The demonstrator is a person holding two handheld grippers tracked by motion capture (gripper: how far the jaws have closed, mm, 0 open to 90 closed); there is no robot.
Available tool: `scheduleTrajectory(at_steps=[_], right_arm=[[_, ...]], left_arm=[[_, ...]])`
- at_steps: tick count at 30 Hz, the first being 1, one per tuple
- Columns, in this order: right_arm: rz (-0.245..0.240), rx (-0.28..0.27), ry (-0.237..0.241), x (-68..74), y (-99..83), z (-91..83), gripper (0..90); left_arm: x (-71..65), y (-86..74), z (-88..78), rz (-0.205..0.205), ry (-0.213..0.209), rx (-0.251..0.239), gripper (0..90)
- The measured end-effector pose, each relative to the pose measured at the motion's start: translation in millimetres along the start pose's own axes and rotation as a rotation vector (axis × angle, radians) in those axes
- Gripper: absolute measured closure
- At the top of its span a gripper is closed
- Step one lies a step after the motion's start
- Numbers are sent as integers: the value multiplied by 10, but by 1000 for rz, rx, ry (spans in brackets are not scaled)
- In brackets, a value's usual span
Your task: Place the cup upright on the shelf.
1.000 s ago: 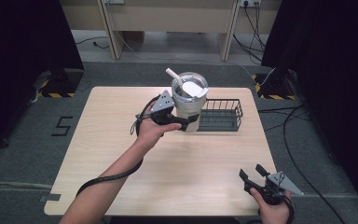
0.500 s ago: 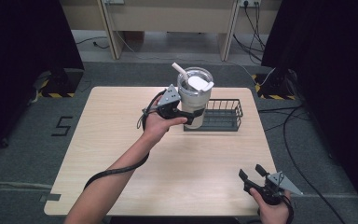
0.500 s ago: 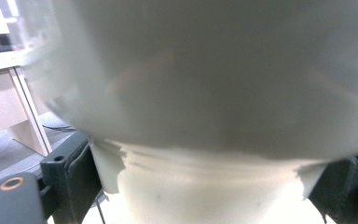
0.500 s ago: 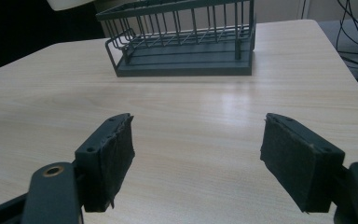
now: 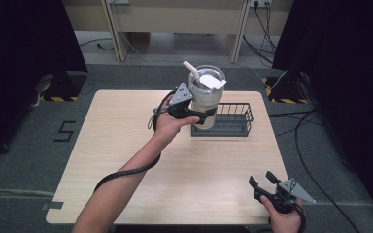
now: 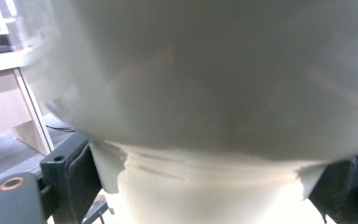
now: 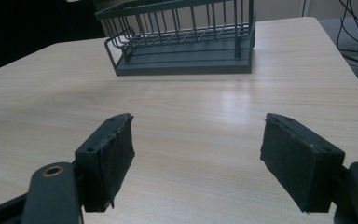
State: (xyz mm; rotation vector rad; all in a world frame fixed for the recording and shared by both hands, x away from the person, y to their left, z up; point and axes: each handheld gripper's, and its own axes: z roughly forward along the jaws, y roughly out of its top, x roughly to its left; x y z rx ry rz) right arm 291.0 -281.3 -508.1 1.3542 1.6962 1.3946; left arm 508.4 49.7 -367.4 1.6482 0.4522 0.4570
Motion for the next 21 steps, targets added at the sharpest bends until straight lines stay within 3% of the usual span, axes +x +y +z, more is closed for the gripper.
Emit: scheduleTrajectory(at_steps=[21], right_arm=[[6, -2, 0, -29, -1, -6, 255]], left_arm=[[110, 57, 253, -10, 19, 16, 105]])
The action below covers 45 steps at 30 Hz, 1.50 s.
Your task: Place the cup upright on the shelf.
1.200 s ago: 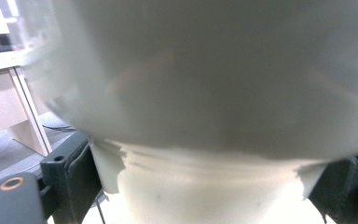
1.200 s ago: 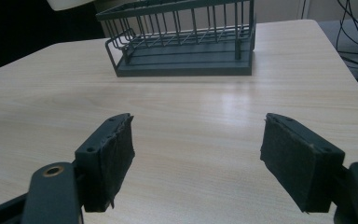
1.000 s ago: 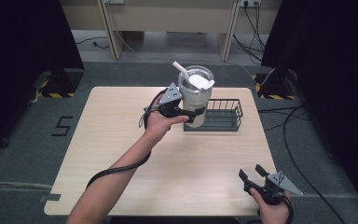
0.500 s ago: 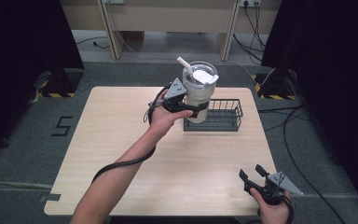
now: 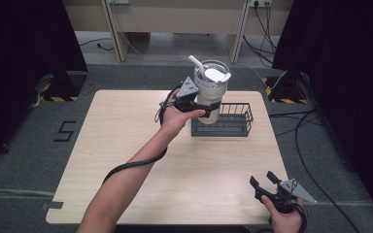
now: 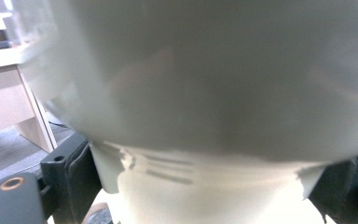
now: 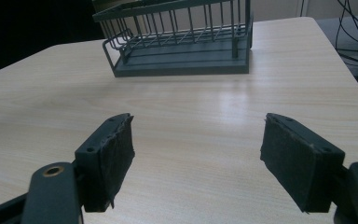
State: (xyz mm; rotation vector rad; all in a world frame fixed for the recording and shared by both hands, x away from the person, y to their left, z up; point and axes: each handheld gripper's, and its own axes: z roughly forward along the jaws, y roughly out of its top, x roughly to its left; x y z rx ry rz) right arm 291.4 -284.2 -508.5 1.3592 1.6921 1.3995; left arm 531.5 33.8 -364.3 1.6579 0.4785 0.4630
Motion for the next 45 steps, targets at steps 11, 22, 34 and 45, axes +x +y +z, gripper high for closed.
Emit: scheduleTrajectory(at_steps=[11, 22, 34, 45], right_arm=[[4, -2, -3, -6, 0, -2, 255], [9, -2, 2, -9, 4, -13, 255], [5, -1, 8, -3, 2, -4, 256], [5, 5, 13, -1, -4, 4, 256]], left_arm=[[25, 31, 159, -7, 9, 8, 105], [100, -43, 350, -29, 26, 40, 105], [190, -109, 479, -54, 56, 57, 105], [264, -193, 572, -63, 79, 68, 105]])
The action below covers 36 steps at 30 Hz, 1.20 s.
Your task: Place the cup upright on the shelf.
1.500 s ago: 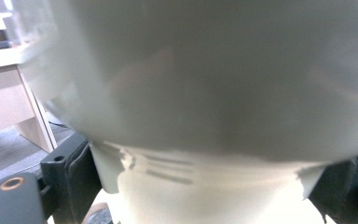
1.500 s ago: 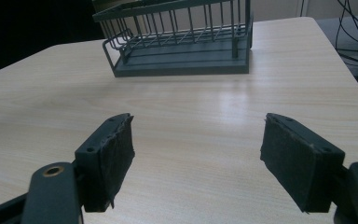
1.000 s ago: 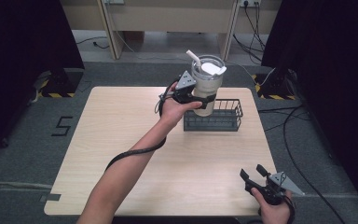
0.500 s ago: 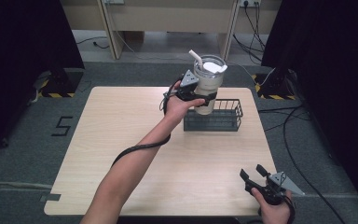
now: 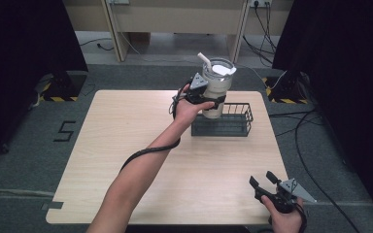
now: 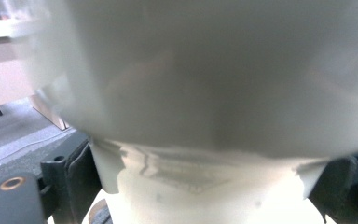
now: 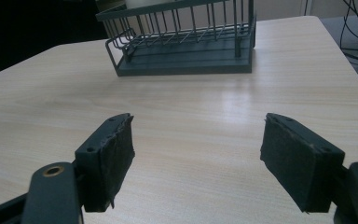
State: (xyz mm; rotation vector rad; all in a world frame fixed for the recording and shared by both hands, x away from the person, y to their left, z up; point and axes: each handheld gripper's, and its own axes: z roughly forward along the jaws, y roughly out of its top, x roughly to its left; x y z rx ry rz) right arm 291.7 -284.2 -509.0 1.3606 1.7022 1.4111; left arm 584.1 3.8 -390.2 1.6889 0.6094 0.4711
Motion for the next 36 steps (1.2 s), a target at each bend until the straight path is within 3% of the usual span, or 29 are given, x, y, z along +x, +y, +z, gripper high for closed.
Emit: scheduleTrajectory(at_steps=[16, 36], right_arm=[[-2, 5, 5, 4, -8, 10, 256], [-4, 11, 8, 4, -16, 13, 256]], left_arm=[[20, -191, 95, -45, 1, 35, 105], [11, -371, 159, -54, 4, 57, 104]])
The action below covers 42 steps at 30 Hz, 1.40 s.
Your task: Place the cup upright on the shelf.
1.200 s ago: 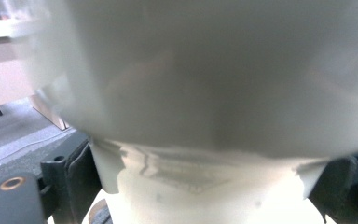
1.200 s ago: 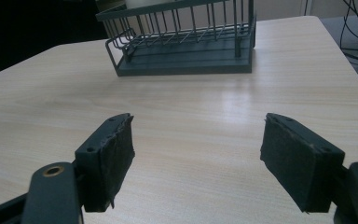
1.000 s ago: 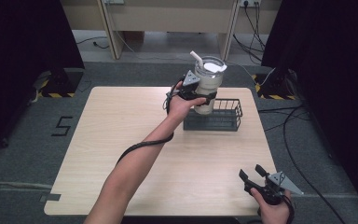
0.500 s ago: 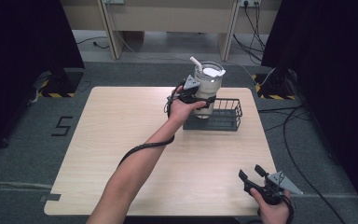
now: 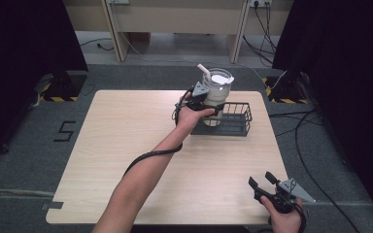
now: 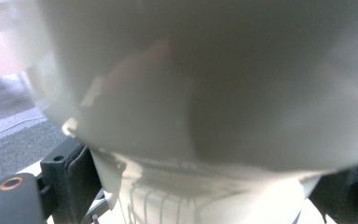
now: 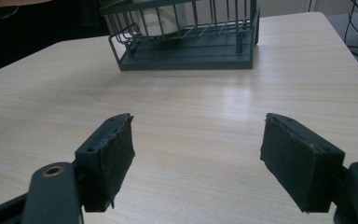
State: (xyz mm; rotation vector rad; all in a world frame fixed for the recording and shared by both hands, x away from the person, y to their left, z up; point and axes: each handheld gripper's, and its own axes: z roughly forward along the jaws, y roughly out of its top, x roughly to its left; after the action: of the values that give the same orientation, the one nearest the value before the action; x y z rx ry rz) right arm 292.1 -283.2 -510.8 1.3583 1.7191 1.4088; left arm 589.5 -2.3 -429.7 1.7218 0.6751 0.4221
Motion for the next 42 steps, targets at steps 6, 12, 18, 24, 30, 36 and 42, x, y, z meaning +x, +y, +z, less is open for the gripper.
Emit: scheduleTrajectory(at_steps=[6, 12, 18, 24, 30, 36, 42], right_arm=[[0, 3, 4, 9, -2, 9, 256], [-3, 7, 5, 14, -5, 11, 255], [4, 13, 6, 5, -13, 21, 255], [4, 12, 5, 6, -13, 19, 255], [4, 15, 6, 8, -14, 19, 254], [3, 18, 8, 18, -15, 23, 253], [0, 18, 9, 20, -14, 24, 252]], left_arm=[[5, -3, -9, 13, -8, 7, 103], [5, -46, -32, 26, -18, -12, 101], [-17, -71, -36, 40, -16, -24, 98], [-21, -88, -37, 21, -16, -23, 84], [-4, -98, -55, 50, -6, -40, 84], [-35, -106, -108, 27, 0, -22, 89], [-17, -96, -162, 84, 12, -37, 93]])
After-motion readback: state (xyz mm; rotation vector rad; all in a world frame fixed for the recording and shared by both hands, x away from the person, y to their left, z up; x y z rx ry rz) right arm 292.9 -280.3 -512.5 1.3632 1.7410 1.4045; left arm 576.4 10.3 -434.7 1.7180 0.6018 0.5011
